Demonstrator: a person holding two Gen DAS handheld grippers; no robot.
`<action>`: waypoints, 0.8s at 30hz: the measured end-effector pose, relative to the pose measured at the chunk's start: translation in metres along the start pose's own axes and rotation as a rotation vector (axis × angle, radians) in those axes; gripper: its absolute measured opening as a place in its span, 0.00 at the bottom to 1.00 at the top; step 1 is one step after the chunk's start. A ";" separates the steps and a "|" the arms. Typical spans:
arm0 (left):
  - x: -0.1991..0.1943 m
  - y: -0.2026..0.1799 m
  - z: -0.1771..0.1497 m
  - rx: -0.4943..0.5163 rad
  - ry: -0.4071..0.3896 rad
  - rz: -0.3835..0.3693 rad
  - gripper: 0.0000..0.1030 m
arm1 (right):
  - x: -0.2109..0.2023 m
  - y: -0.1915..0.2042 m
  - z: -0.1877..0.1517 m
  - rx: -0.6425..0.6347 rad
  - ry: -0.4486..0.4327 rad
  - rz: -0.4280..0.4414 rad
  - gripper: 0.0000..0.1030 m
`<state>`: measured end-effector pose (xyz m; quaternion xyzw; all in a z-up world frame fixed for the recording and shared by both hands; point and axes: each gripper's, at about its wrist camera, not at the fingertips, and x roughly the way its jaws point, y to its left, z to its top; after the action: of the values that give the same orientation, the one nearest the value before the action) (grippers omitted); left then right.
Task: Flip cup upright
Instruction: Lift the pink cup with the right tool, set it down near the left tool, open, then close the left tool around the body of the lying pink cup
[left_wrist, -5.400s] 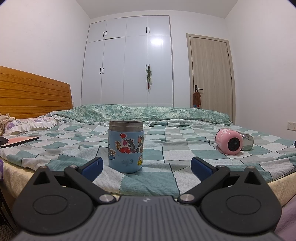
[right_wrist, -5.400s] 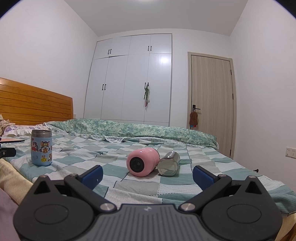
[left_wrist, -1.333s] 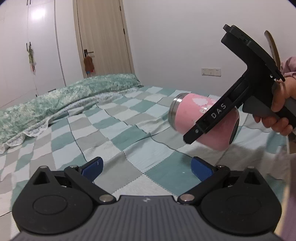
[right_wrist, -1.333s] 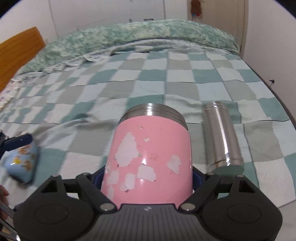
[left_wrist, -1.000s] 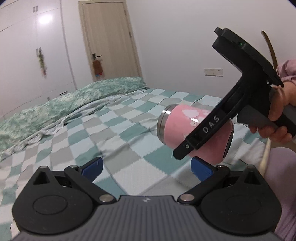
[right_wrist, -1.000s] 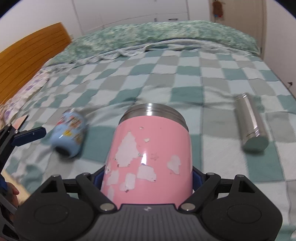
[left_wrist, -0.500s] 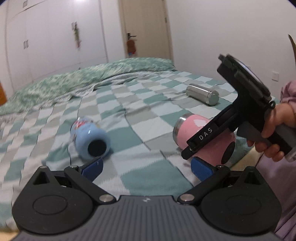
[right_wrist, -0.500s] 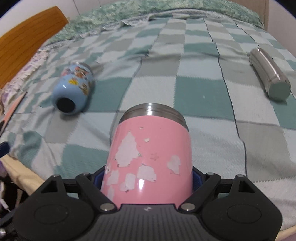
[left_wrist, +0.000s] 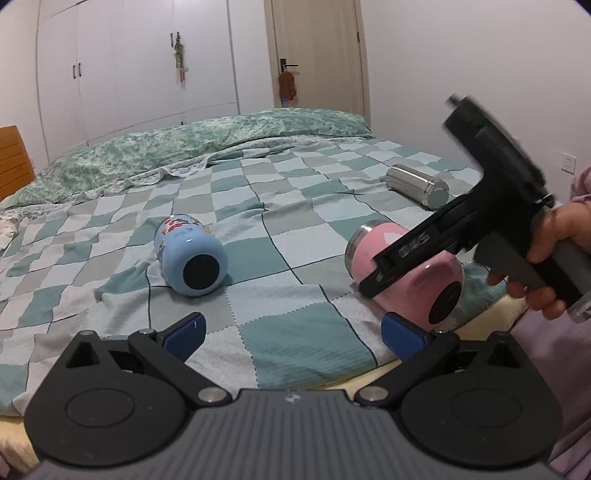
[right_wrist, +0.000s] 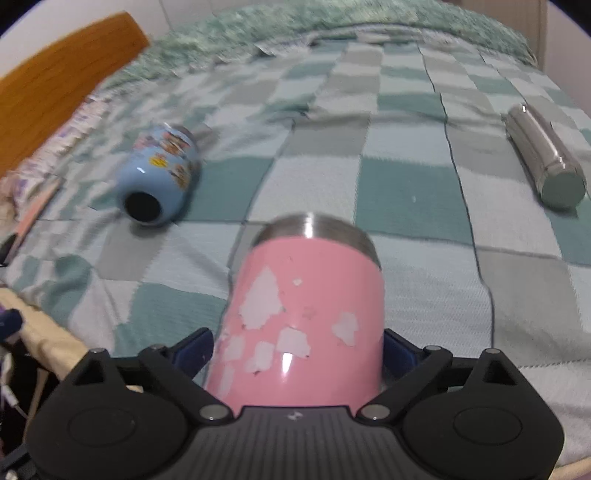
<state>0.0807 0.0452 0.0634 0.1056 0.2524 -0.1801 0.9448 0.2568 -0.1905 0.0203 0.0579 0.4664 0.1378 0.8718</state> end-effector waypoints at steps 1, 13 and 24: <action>-0.001 -0.002 0.002 -0.002 0.004 0.006 1.00 | -0.008 -0.003 0.000 -0.005 -0.019 0.013 0.99; 0.014 -0.054 0.033 -0.040 0.075 0.064 1.00 | -0.095 -0.084 -0.022 -0.101 -0.355 0.095 1.00; 0.063 -0.103 0.062 -0.088 0.203 0.080 1.00 | -0.090 -0.149 -0.054 -0.196 -0.489 0.024 1.00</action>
<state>0.1181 -0.0843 0.0723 0.0915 0.3501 -0.1191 0.9246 0.1927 -0.3608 0.0276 0.0103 0.2253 0.1748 0.9584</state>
